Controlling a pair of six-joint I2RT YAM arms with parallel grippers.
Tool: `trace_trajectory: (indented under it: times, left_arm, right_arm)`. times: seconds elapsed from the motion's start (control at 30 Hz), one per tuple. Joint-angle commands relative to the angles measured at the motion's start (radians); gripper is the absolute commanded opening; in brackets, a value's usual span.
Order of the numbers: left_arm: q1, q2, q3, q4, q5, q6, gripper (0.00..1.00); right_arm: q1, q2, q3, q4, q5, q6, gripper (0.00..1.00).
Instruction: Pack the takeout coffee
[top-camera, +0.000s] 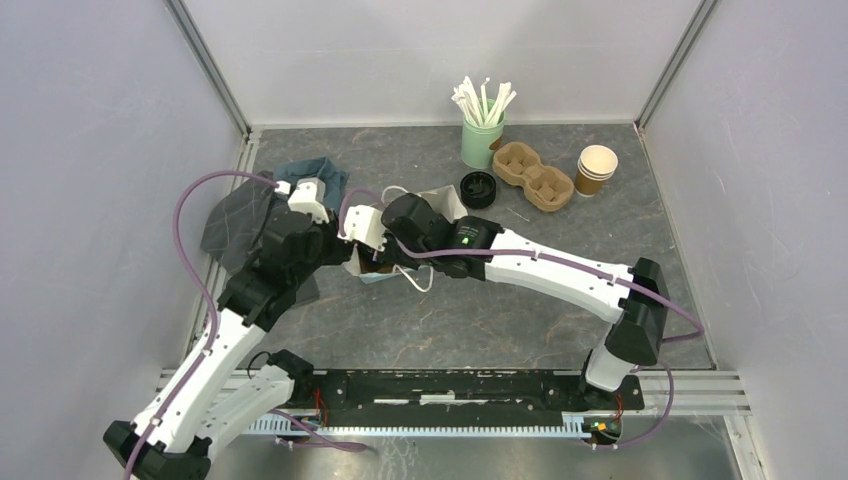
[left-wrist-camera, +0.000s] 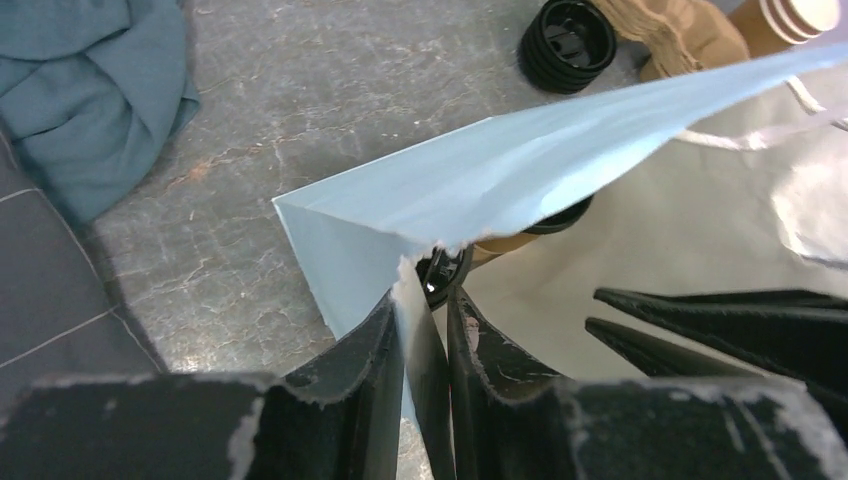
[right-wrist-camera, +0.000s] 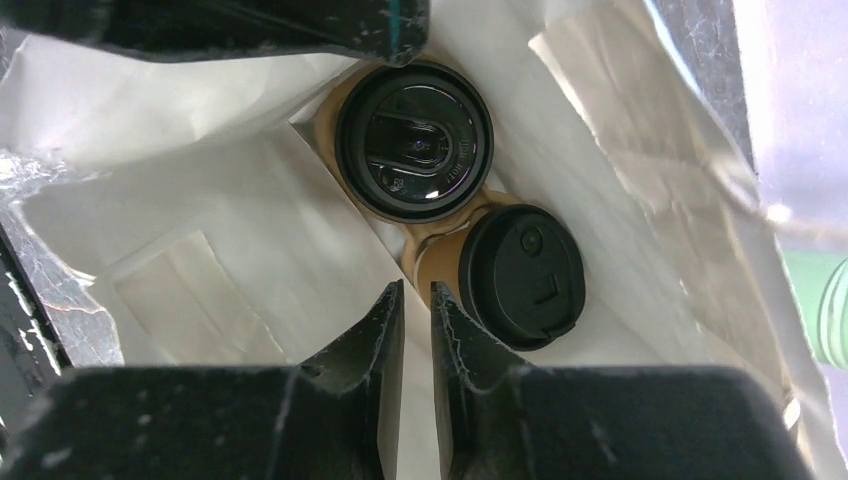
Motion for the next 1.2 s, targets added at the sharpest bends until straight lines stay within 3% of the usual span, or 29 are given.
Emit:
trace_trajectory:
  times: [0.0,0.17,0.43,0.8,1.17]
  left_arm:
    - [0.001,0.057,0.066,-0.051,-0.067,-0.021,0.28]
    - [-0.001,0.115,0.105,-0.073,-0.062,-0.013,0.24]
    - [-0.001,0.171,0.136,-0.020,-0.086,0.062,0.03]
    - [-0.001,0.050,-0.046,0.305,-0.039,0.210,0.02]
    - [-0.001,-0.037,-0.157,0.353,-0.001,0.149,0.02]
  right_arm:
    - [0.009,-0.061,-0.023,0.066,0.011,0.064,0.21]
    - [0.014,-0.069,-0.027,0.067,0.062,0.094,0.21]
    - [0.021,-0.073,-0.019,0.037,0.080,0.113,0.22]
    - [0.019,-0.046,0.055,-0.008,0.186,0.098,0.32]
    - [0.017,-0.028,-0.046,0.055,0.177,0.155,0.32]
